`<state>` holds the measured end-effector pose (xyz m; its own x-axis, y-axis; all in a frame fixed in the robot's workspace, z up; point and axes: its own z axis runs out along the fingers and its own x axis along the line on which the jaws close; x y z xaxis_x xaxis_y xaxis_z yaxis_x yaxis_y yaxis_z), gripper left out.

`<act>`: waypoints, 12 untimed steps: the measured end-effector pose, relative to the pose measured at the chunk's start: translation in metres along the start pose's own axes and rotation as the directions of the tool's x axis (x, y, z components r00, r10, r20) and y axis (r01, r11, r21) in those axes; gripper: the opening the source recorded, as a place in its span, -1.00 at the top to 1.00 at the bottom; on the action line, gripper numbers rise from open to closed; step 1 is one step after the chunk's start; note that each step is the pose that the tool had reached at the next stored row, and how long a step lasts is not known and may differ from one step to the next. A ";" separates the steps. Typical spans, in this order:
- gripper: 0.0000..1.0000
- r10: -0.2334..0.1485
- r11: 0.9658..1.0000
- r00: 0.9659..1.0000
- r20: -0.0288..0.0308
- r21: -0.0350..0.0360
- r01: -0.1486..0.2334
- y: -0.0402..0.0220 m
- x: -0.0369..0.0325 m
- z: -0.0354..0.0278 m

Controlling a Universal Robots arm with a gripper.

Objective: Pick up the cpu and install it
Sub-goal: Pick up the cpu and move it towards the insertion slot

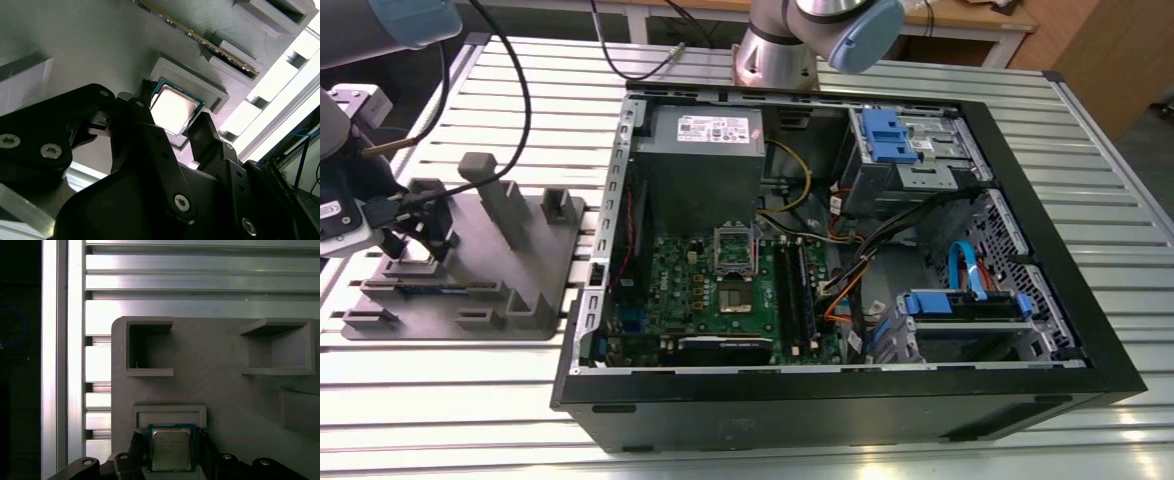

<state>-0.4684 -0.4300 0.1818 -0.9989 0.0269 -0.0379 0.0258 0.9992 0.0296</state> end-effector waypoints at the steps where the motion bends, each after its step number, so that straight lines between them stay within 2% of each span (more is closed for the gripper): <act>1: -0.13 0.000 1.000 1.000 0.000 0.000 0.000 0.0000 0.0000 0.0000; 4: -0.10 0.000 1.000 1.000 0.000 0.000 0.000 0.0000 0.0001 0.0000; 5: 0.03 0.000 1.000 1.000 0.000 0.000 0.000 0.0000 0.0001 0.0000; 12: 0.06 0.000 1.000 1.000 0.000 0.000 0.000 0.0000 0.0002 0.0000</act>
<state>-0.4685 -0.4300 0.1818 -0.9989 0.0269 -0.0380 0.0258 0.9992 0.0296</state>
